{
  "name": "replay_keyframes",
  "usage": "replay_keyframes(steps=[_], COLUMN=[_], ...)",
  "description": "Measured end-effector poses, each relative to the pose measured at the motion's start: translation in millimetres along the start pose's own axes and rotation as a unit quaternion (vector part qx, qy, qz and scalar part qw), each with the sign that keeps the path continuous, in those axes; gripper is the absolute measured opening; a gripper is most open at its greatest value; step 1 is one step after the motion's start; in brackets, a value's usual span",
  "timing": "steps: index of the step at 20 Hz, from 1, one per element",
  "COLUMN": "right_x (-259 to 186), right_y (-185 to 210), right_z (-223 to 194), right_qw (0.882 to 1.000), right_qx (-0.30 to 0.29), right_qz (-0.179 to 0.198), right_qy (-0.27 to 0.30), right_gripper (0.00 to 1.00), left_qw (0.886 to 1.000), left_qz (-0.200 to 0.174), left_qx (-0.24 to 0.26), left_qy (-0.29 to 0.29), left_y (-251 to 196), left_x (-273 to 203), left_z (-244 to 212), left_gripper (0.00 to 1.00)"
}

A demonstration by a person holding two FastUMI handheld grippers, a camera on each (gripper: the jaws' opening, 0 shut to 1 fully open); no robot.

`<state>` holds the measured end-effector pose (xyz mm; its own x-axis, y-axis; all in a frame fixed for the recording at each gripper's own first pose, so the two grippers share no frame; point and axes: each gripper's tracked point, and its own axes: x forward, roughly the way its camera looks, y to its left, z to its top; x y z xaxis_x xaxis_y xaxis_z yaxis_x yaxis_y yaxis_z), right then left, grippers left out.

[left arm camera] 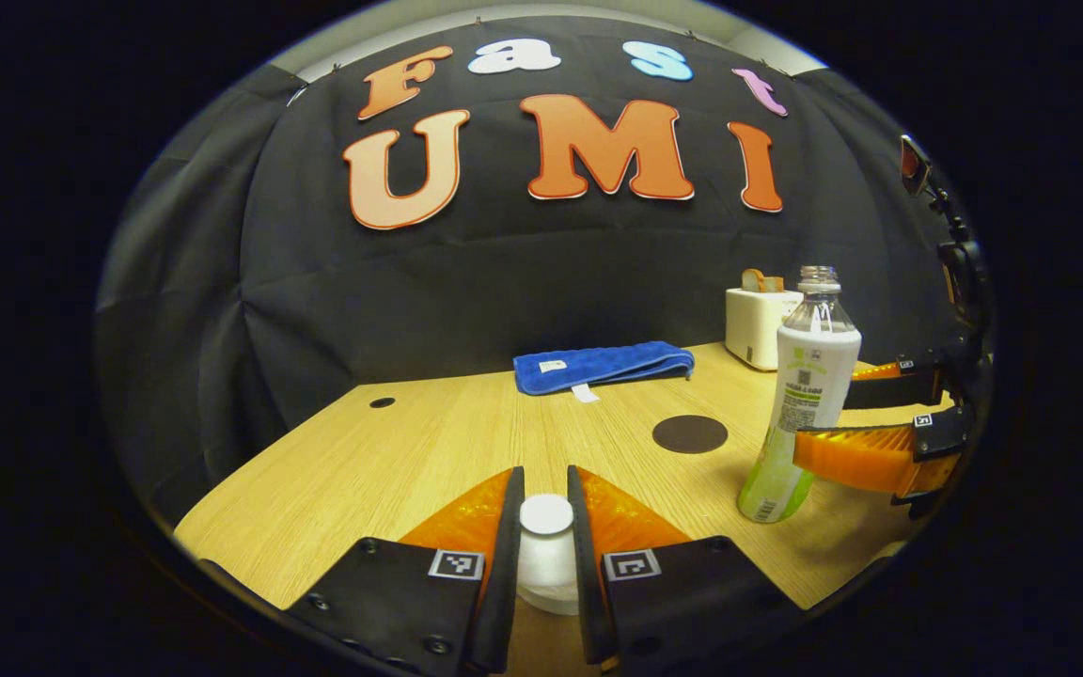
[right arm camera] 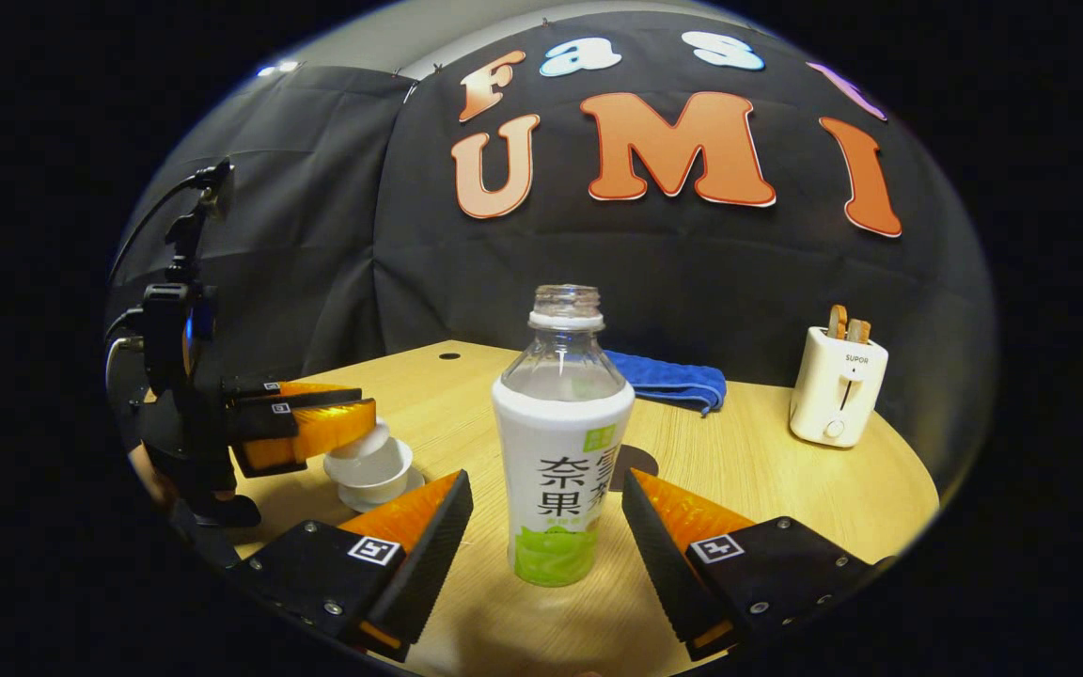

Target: Open the teacup lid with one hand, grasp the water bottle and pour water into the teacup with the other hand; after pouring, place the water bottle on the coaster and then close the teacup lid.

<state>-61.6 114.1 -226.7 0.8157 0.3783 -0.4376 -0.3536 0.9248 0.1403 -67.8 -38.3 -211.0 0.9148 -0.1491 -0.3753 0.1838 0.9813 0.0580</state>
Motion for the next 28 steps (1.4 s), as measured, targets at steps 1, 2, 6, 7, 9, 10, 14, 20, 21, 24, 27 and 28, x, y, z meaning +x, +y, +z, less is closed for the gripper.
replay_keyframes(steps=[1,2,6,7,9,10,14,20,21,24,27,28], right_x=[1.9,4.5,10.9,10.2,11.4,10.7,15.6,21.0,23.8,29.4,30.7,31.2], right_y=[-0.4,-0.3,-6.7,-7.2,-7.7,-10.1,-18.8,-18.9,-17.4,-15.3,-14.7,-12.8], right_z=[0.3,-0.2,-4.3,-2.5,-2.2,0.2,13.5,22.4,21.9,23.7,24.4,23.6], right_qw=[1.000,1.000,0.999,0.999,0.998,0.998,0.992,0.976,0.973,0.960,0.943,0.939], right_qx=[-0.001,-0.003,-0.016,-0.018,-0.026,-0.037,-0.101,-0.195,-0.207,-0.258,-0.313,-0.323], right_qz=[-0.002,-0.006,-0.030,-0.035,-0.044,-0.052,-0.080,-0.096,-0.096,-0.103,-0.114,-0.111], right_qy=[0.002,0.006,0.020,0.019,0.022,0.021,0.016,0.017,0.019,0.020,0.021,0.023], right_gripper=[0.95,0.95,0.77,0.71,0.66,0.65,0.64,0.63,0.63,0.63,0.63,0.63], left_qw=[1.000,1.000,1.000,1.000,0.999,0.999,0.999,0.998,0.998,0.997,0.997,0.997], left_qz=[0.004,0.006,0.020,0.021,0.025,0.027,0.039,0.053,0.056,0.060,0.063,0.063], left_qx=[-0.003,-0.007,-0.017,-0.019,-0.026,-0.029,-0.034,-0.039,-0.040,-0.042,-0.044,-0.045], left_qy=[-0.001,-0.002,-0.003,-0.003,0.000,-0.001,0.002,0.008,0.010,0.013,0.017,0.018], left_y=[3.3,6.7,22.5,26.1,34.1,38.0,53.9,72.0,74.8,81.2,86.5,88.6], left_x=[1.1,1.0,-1.9,-2.1,-2.5,-2.6,-3.2,-6.0,-7.0,-8.9,-9.6,-8.8], left_z=[0.2,0.7,0.0,-0.4,-3.2,-3.3,-7.2,-14.3,-16.5,-20.7,-25.5,-26.6], left_gripper=[0.32,0.32,0.32,0.32,0.32,0.32,0.33,0.32,0.30,0.32,0.32,0.32])
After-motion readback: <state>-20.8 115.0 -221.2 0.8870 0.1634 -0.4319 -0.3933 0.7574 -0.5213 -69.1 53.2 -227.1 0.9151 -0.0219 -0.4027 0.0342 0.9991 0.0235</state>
